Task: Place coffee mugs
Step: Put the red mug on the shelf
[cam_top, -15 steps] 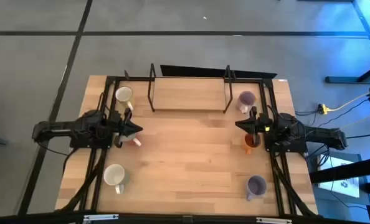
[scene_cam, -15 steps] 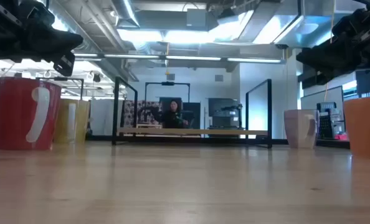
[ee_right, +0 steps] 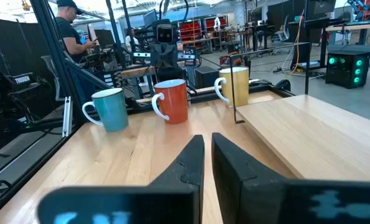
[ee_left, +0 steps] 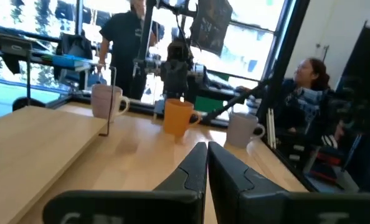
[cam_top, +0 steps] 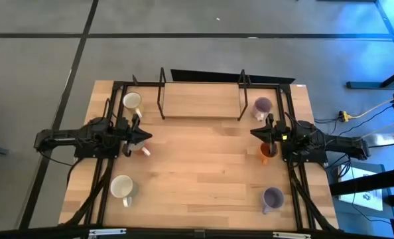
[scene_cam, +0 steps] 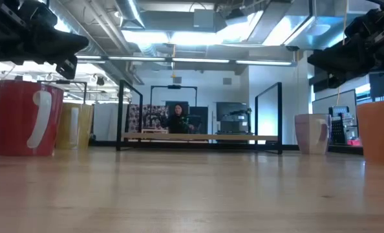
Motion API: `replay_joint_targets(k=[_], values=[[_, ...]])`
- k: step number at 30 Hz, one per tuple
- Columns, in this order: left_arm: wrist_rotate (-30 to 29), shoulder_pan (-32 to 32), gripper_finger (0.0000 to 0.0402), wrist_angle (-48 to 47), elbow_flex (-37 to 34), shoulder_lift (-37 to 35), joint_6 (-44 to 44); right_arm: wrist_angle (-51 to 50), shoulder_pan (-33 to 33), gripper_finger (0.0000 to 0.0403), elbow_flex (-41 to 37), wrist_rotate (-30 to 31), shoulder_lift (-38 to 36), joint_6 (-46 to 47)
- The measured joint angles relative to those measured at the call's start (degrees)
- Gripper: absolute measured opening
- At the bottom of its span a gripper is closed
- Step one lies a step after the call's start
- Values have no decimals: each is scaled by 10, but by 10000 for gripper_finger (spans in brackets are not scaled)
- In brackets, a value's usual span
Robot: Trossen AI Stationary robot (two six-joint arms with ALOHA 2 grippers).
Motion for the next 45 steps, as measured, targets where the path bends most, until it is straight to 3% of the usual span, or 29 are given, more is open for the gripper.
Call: replay_joint_targets(k=[4, 9, 15, 20, 25, 32, 37, 41, 45], values=[[-34, 0, 7, 65, 0, 0, -92, 0, 0, 19, 0, 0, 0, 0], [-105, 0, 7, 149, 1, 0, -130, 1, 0, 19, 0, 0, 0, 0], [-108, 0, 7, 221, 1, 0, -156, 1, 0, 19, 0, 4, 0, 15], [-106, 0, 7, 205, 45, 20, -159, -1, 0, 19, 0, 20, 0, 16], [-100, 0, 7, 77, 161, 87, -130, 0, 0, 19, 0, 22, 0, 16], [-52, 0, 7, -122, 335, 236, -111, 0, 0, 19, 0, 24, 0, 17], [-69, 0, 7, -308, 445, 330, -149, 3, 0, 19, 0, 62, 0, 97], [-99, 0, 7, -412, 488, 384, -147, 6, 0, 19, 0, 80, 0, 188], [-105, 0, 7, -416, 489, 409, -154, 5, 0, 19, 0, 80, 0, 269]])
